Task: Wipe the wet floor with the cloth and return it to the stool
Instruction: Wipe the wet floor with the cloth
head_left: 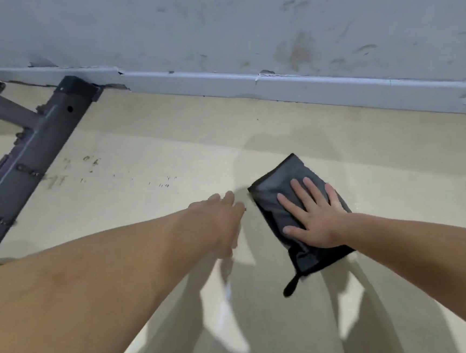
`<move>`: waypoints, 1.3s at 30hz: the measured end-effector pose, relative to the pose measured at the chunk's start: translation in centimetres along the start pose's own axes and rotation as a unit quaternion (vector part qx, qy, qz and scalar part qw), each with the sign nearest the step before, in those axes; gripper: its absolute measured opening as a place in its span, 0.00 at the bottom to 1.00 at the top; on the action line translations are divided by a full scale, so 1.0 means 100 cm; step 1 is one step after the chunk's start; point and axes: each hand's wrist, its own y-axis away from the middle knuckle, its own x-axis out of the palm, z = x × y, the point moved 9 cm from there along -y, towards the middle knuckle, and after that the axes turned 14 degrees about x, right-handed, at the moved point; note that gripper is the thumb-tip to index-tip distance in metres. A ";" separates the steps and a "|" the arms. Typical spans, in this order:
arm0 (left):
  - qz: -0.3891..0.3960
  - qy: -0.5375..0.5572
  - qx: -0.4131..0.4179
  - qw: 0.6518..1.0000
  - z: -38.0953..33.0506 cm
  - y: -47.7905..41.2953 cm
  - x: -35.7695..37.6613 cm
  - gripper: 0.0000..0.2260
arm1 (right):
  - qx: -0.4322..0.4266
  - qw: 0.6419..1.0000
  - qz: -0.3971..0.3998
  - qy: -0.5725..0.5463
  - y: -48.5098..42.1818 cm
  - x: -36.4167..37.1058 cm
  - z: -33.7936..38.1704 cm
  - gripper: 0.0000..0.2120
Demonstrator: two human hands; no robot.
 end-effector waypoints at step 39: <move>-0.093 0.129 -0.041 0.986 -0.109 -0.127 -0.003 0.65 | 0.141 0.964 -0.158 -0.161 0.015 0.012 -0.149 0.35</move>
